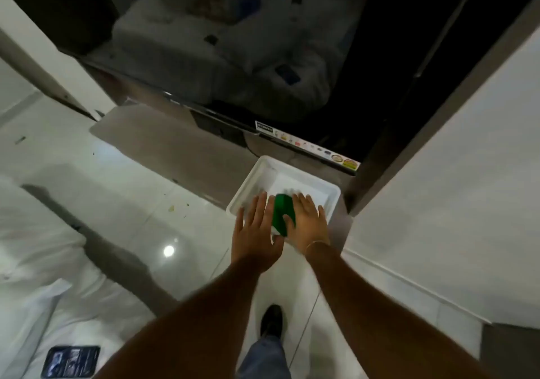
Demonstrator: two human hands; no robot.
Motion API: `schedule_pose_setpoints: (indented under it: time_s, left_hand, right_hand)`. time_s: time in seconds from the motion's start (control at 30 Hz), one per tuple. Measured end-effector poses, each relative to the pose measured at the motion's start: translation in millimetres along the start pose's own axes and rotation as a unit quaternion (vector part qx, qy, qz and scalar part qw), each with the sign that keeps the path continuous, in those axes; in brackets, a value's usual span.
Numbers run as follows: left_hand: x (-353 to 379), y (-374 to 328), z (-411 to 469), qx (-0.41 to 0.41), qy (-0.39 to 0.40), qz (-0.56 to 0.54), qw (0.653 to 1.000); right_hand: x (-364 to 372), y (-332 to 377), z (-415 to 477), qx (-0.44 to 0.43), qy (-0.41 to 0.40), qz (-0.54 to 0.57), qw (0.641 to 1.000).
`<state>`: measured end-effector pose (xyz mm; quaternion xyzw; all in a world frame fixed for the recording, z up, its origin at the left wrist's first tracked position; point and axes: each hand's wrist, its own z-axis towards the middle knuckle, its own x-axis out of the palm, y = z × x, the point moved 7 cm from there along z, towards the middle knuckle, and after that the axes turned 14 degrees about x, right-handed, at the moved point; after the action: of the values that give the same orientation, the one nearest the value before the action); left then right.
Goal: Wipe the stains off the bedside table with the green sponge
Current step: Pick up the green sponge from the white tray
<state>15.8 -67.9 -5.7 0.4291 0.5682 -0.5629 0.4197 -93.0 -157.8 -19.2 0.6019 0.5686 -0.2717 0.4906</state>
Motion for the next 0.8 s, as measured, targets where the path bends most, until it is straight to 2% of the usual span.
schedule_pose_setpoints:
  time_s: [0.13, 0.23, 0.3, 0.4, 0.6, 0.7, 0.8]
  left_hand:
    - [24, 34, 6, -0.03, 0.022, -0.007, 0.999]
    - [45, 48, 3, -0.032, 0.045, -0.012, 0.998]
    - [55, 58, -1, -0.032, 0.049, -0.012, 0.998]
    - [61, 69, -8, -0.048, 0.063, -0.015, 0.997]
    - [54, 68, 0, -0.063, 0.063, -0.034, 0.995]
    - [41, 56, 8, -0.056, 0.049, -0.044, 0.996]
    - [32, 45, 10, -0.052, 0.053, -0.046, 0.996]
  right_hand:
    - [27, 4, 46, 0.057, 0.067, 0.006, 0.996]
    - [48, 12, 69, 0.06, 0.117, 0.0, 0.991]
    - [52, 17, 81, 0.053, 0.119, -0.033, 0.991]
    - [52, 19, 94, 0.089, 0.126, -0.045, 0.987]
    - [48, 13, 99, 0.167, 0.176, 0.045, 0.969]
    - [34, 8, 88, 0.153, 0.149, 0.044, 0.976]
    - [16, 7, 73, 0.079, 0.113, 0.081, 0.987]
